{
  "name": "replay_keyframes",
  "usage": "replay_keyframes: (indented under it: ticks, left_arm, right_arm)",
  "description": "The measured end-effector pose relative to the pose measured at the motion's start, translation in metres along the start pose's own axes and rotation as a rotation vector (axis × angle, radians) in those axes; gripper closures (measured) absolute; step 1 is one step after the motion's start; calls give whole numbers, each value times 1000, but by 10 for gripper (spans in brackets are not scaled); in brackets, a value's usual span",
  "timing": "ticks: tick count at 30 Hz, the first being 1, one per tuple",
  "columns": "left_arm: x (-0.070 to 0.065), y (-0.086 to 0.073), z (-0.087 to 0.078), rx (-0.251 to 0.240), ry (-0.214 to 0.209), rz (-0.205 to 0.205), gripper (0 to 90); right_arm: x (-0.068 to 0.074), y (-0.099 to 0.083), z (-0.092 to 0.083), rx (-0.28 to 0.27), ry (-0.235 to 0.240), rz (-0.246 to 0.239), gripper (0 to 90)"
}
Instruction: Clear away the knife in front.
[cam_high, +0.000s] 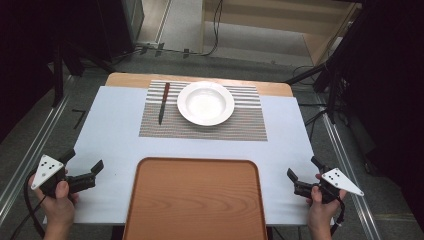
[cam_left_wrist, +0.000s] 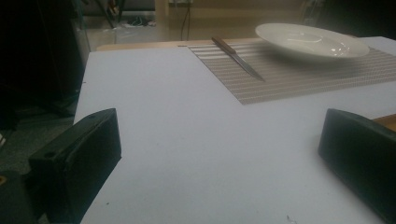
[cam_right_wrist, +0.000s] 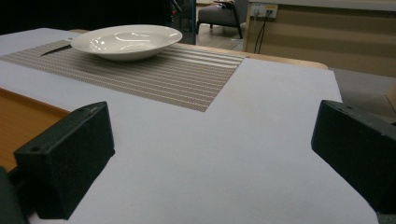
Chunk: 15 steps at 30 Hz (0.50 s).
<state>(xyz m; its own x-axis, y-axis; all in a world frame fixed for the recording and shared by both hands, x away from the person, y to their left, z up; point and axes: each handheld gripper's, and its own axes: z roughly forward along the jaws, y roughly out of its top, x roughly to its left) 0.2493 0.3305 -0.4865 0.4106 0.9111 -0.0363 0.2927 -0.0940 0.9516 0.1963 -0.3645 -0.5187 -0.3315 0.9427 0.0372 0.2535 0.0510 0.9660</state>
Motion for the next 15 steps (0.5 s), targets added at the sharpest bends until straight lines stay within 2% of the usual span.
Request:
replay_keyframes:
  ticks: [3, 5, 9, 15]
  left_arm:
    - [-1, 1, 0, -1, 4, 1, 0]
    - [-2, 2, 0, 9, 25, -2, 0]
    - [-4, 5, 2, 15, 23, -9, 0]
    - [-16, 19, 4, 7, 22, 16, 0]
  right_arm:
    - [0, 0, 0, 0, 9, -3, 0]
    - [0, 0, 1, -2, 11, -9, 0]
    - [0, 0, 1, -2, 13, -11, 0]
    - [1, 0, 1, 1, 14, -11, 0]
